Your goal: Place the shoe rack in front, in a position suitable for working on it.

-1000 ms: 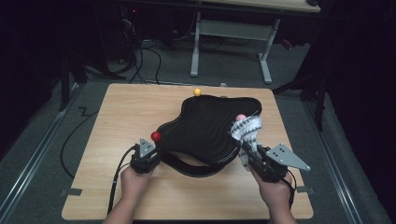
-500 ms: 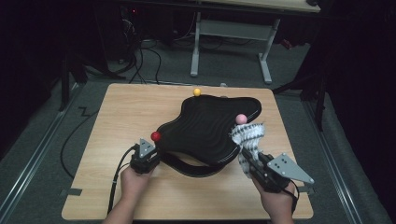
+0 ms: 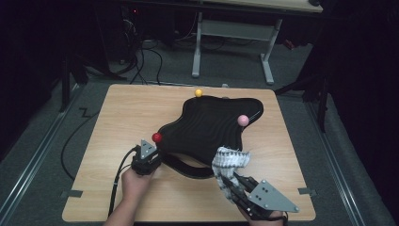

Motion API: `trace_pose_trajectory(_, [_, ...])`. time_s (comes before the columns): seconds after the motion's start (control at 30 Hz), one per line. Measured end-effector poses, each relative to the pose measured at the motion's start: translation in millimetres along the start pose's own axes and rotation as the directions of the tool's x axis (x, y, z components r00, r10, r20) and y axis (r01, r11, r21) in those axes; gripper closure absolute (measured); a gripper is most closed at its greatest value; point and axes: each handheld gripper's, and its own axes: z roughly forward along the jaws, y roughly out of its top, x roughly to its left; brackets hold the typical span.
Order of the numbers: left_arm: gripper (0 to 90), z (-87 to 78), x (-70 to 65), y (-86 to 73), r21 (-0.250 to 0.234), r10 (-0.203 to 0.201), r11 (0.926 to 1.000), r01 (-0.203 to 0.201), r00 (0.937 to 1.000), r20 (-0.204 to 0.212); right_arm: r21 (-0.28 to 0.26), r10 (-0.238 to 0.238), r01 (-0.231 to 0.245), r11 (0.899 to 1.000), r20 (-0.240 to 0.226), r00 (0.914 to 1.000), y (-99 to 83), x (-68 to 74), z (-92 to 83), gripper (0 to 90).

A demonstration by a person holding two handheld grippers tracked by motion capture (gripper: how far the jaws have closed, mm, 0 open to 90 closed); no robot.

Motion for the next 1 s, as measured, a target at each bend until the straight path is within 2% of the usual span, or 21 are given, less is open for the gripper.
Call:
trace_pose_trajectory(0.03, [74.2, 0.0, -0.1, 0.0, 0.000, 0.001, 1.0000, -0.001, 1.0000, 0.000, 0.007, -0.008, 0.009, 1.000, -0.020, 0.9998, 0.1, 5.6, 7.8, 78.9])
trace_pose_trajectory(0.13, [74.2, -0.2, -0.6, 0.0, 0.001, 0.004, 1.0000, -0.004, 1.0000, 0.003, 0.022, -0.029, 0.029, 0.999, -0.030, 0.9991, -0.4, 11.9, 16.3, 78.9])
trace_pose_trajectory(0.23, [74.2, -2.2, -1.7, -0.1, 0.011, 0.017, 0.9998, -0.017, 0.9998, 0.010, 0.064, -0.066, 0.068, 0.996, -0.030, 0.9974, -4.3, 20.5, 30.9, 78.9])
trace_pose_trajectory(0.43, [74.1, -6.4, -6.7, -2.4, 0.011, 0.034, 0.9994, -0.034, 0.9991, 0.027, 0.064, -0.059, 0.059, 0.996, -0.012, 0.9982, -7.0, 15.2, 29.6, 79.0])
trace_pose_trajectory(0.6, [74.1, -12.0, -19.5, -5.3, 0.013, 0.063, 0.9978, -0.064, 0.9958, 0.066, 0.053, -0.036, 0.034, 0.998, 0.035, 0.9987, -11.1, 0.9, 20.6, 78.9])
trace_pose_trajectory(0.77, [74.0, -16.4, -39.0, -7.9, 0.007, 0.113, 0.9934, -0.115, 0.9846, 0.134, 0.045, -0.011, 0.006, 0.999, 0.117, 0.9931, -16.9, -21.2, 8.7, 78.7])
trace_pose_trajectory(0.9, [73.6, -18.2, -57.3, -8.8, -0.001, 0.159, 0.9869, -0.161, 0.9707, 0.181, 0.033, 0.020, -0.026, 0.999, 0.188, 0.9820, -22.2, -41.9, -1.6, 78.6])
trace_pose_trajectory(0.93, [73.6, -18.3, -61.5, -8.9, -0.004, 0.169, 0.9851, -0.172, 0.9673, 0.189, 0.027, 0.029, -0.035, 0.999, 0.205, 0.9782, -22.9, -46.7, -4.0, 78.6])
trace_pose_trajectory(0.97, [73.6, -18.3, -65.1, -9.0, -0.007, 0.179, 0.9834, -0.182, 0.9636, 0.198, 0.015, 0.046, -0.051, 0.999, 0.238, 0.9703, -24.2, -55.8, -8.6, 78.6])
trace_pose_trajectory(1.0, [73.6, -18.4, -67.6, -9.1, -0.009, 0.186, 0.9821, -0.188, 0.9608, 0.206, 0.015, 0.046, -0.051, 0.999, 0.238, 0.9703, -24.2, -55.8, -8.6, 78.6])
